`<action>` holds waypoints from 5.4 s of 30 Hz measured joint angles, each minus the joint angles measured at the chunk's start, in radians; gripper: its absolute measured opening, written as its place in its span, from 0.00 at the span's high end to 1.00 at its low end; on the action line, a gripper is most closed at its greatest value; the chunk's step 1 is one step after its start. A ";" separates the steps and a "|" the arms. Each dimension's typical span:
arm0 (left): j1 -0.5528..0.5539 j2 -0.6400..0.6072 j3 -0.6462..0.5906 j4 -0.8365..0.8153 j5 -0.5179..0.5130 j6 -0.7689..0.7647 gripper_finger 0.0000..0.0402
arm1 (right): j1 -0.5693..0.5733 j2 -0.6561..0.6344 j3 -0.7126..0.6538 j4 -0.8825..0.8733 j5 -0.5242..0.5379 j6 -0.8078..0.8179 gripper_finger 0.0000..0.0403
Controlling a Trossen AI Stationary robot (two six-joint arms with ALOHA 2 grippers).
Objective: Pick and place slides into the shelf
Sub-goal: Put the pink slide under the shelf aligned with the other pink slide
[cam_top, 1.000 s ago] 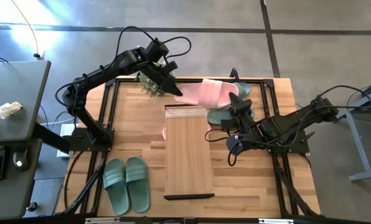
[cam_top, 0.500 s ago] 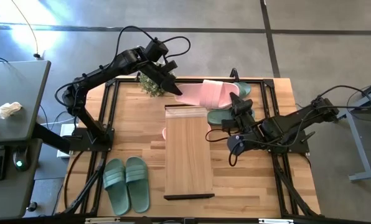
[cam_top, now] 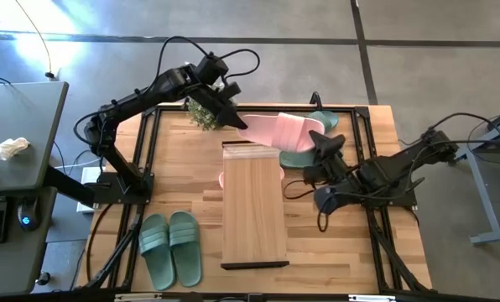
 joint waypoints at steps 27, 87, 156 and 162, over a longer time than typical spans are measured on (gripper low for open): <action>0.162 -0.324 0.000 -0.526 -0.196 0.140 0.93 | 0.152 -0.175 0.000 -0.247 -0.067 0.536 0.51; 0.304 -0.711 -0.580 -0.700 -0.591 0.263 0.93 | 0.152 -0.175 0.000 -0.521 -0.400 0.956 0.59; -0.130 -0.331 -0.938 -0.040 -0.160 -0.234 0.93 | -0.143 -0.095 -0.418 0.257 -1.443 1.142 0.82; -0.163 -0.331 -0.938 0.014 -0.210 -0.345 0.93 | -0.167 -0.042 -0.398 0.261 -1.437 1.088 0.92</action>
